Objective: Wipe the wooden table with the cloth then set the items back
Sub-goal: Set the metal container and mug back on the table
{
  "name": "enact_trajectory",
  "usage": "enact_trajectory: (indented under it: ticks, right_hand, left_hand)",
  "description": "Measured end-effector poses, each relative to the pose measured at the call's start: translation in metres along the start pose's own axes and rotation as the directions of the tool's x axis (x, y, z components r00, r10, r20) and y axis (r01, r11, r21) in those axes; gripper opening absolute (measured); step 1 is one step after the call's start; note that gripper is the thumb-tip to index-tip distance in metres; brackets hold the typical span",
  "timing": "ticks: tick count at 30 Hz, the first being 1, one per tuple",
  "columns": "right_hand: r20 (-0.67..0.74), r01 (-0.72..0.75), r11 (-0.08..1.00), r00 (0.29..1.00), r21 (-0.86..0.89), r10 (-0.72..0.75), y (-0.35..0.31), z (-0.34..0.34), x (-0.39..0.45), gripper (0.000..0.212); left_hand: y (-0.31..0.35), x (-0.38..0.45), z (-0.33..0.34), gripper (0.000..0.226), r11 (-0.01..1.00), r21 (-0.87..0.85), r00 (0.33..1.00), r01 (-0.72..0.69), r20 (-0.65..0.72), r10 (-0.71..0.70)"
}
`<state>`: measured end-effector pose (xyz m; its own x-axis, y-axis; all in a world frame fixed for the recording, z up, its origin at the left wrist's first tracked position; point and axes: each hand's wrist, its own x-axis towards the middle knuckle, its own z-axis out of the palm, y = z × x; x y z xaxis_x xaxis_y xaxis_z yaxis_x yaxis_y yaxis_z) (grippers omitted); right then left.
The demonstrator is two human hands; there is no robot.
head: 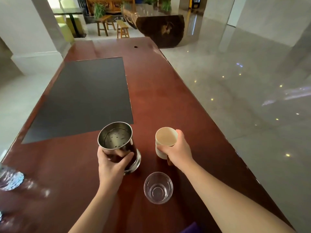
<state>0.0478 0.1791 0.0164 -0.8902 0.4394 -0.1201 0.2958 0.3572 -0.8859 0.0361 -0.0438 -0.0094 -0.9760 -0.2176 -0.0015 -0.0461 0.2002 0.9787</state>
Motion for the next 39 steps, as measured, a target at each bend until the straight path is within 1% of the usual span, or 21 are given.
enact_trajectory:
  ticks: [5, 12, 17, 23, 27, 32, 36, 39]
  right_hand:
    - [-0.005, -0.007, 1.0, 1.0, -0.014, 0.007, 0.013, -0.004, 0.01, 0.065]
    - [0.018, -0.004, 1.0, 1.0, -0.012, 0.004, 0.025, 0.0, 0.018, 0.064]
    - [0.039, 0.011, 1.0, 0.999, -0.016, -0.01, 0.032, 0.006, 0.021, 0.074]
    - [0.041, 0.03, 0.999, 0.999, -0.023, -0.029, 0.034, 0.009, 0.025, 0.074]
    - [0.056, 0.035, 0.999, 0.998, -0.038, -0.033, 0.035, 0.008, 0.026, 0.074]
    - [0.063, 0.035, 0.998, 0.997, -0.06, -0.031, 0.036, 0.008, 0.028, 0.079]
    - [0.062, 0.039, 0.997, 0.997, -0.066, -0.035, 0.036, 0.009, 0.028, 0.076]
    - [0.065, 0.036, 0.997, 0.997, -0.061, -0.032, 0.036, 0.01, 0.028, 0.078]
  left_hand:
    - [-0.006, 0.012, 0.021, 0.075, 1.0, 0.003, 1.0, 0.0, 0.001, 0.0]
    - [-0.01, 0.018, 0.035, 0.077, 1.0, 0.026, 0.999, 0.0, 0.032, -0.001]
    - [-0.012, 0.018, 0.04, 0.079, 0.999, 0.033, 0.998, -0.007, 0.057, 0.005]
    - [-0.012, 0.021, 0.041, 0.08, 1.0, 0.028, 0.998, -0.01, 0.066, 0.008]
    - [-0.015, 0.019, 0.043, 0.085, 1.0, 0.018, 0.997, 0.009, 0.072, -0.01]
    - [-0.022, 0.013, 0.047, 0.079, 1.0, 0.021, 0.995, 0.017, 0.097, -0.019]
    - [-0.026, 0.011, 0.049, 0.087, 1.0, 0.021, 0.995, 0.02, 0.101, -0.022]
    - [-0.029, 0.011, 0.048, 0.088, 0.999, 0.027, 0.995, 0.018, 0.101, -0.021]
